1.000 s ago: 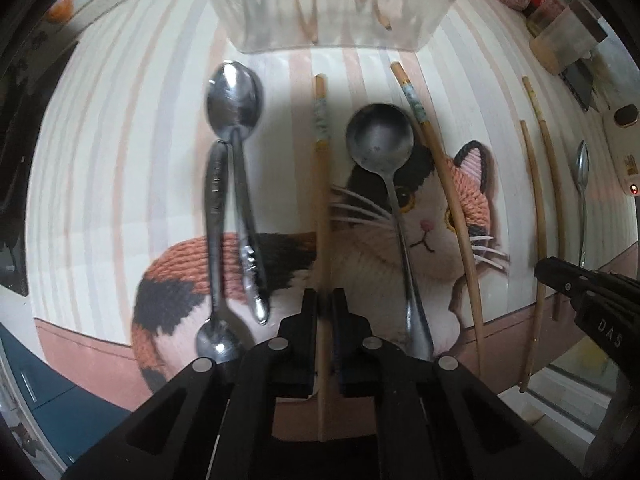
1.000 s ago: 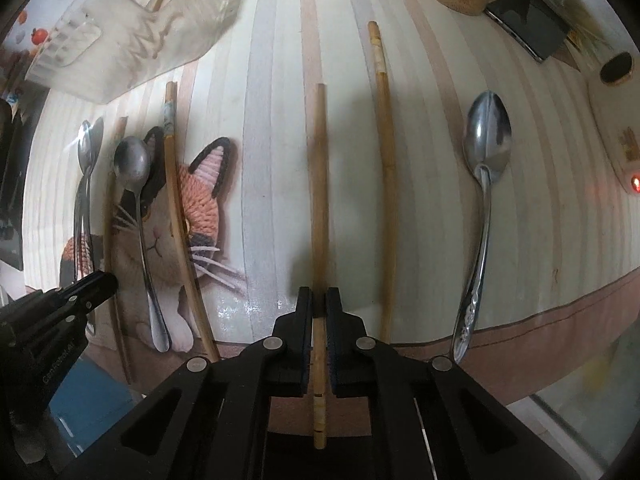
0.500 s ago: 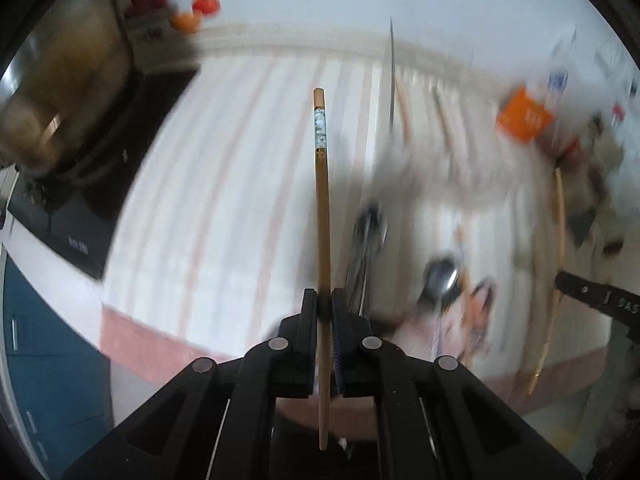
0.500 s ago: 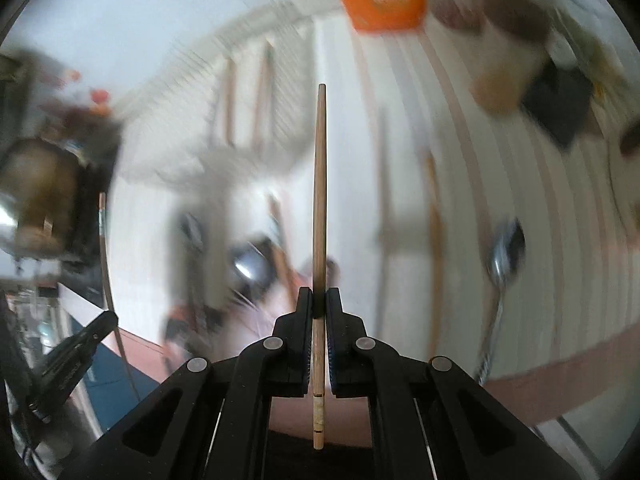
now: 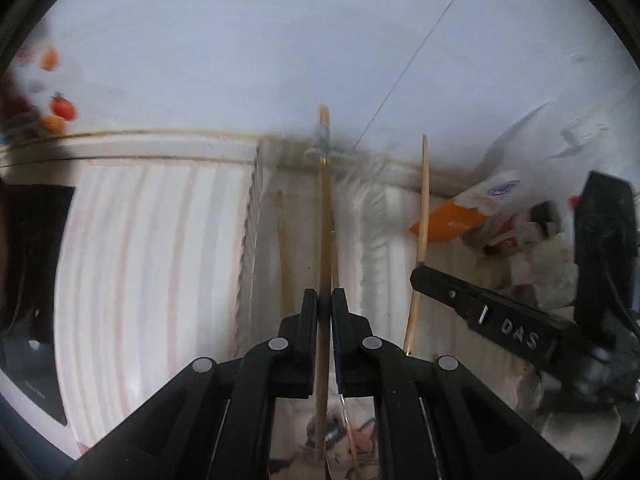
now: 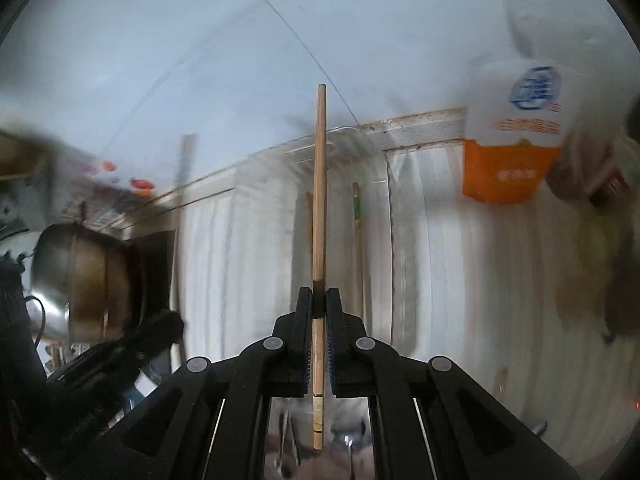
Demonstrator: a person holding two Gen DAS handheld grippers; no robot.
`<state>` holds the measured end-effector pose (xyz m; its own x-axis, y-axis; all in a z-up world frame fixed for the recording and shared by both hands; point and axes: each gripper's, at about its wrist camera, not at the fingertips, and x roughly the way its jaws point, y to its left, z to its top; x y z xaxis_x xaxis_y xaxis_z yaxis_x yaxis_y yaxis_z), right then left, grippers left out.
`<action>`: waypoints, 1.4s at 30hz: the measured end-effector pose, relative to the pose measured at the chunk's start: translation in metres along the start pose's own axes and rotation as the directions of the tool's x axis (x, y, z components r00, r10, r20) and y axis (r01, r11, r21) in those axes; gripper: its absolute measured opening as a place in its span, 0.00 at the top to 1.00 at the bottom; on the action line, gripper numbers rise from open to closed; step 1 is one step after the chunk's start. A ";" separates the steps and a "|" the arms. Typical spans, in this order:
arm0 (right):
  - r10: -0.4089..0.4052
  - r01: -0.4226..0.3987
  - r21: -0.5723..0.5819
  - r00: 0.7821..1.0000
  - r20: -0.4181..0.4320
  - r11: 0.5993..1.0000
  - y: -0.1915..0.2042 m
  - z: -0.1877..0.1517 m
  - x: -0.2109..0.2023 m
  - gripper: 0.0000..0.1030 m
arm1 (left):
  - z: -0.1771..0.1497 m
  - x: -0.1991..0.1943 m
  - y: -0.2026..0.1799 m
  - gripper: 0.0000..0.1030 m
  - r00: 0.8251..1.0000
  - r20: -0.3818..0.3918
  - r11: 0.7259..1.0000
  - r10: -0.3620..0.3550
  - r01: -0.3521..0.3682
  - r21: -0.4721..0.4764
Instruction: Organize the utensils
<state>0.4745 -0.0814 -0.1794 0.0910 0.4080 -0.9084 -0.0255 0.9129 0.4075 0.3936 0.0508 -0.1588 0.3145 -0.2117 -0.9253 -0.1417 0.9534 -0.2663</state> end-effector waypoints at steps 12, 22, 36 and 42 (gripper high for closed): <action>-0.085 0.086 0.002 0.987 -0.137 0.996 -0.017 0.008 0.066 0.78 | 0.009 0.051 0.002 0.93 0.993 -0.106 0.999 0.047 -0.046 0.012; -0.222 0.223 -0.003 0.972 0.070 0.975 -0.043 -0.049 -0.031 0.51 | -0.039 -0.027 0.002 0.16 0.936 0.192 0.952 0.295 -0.305 0.023; -0.257 0.242 0.212 0.965 0.045 0.947 -0.157 -0.222 -0.073 0.73 | -0.191 0.028 -0.032 0.01 0.975 -0.062 0.975 0.214 -0.209 0.081; -0.265 0.255 0.213 0.964 0.017 0.943 -0.173 -0.252 -0.067 0.74 | -0.238 0.083 -0.065 0.27 0.961 -0.206 0.975 0.187 -0.155 0.161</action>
<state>0.2224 -0.2629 -0.2130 0.1118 0.1511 -0.9822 0.2113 0.9621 0.1721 0.2054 -0.0805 -0.2828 0.0826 -0.0691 -0.9942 -0.0354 0.9968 -0.0723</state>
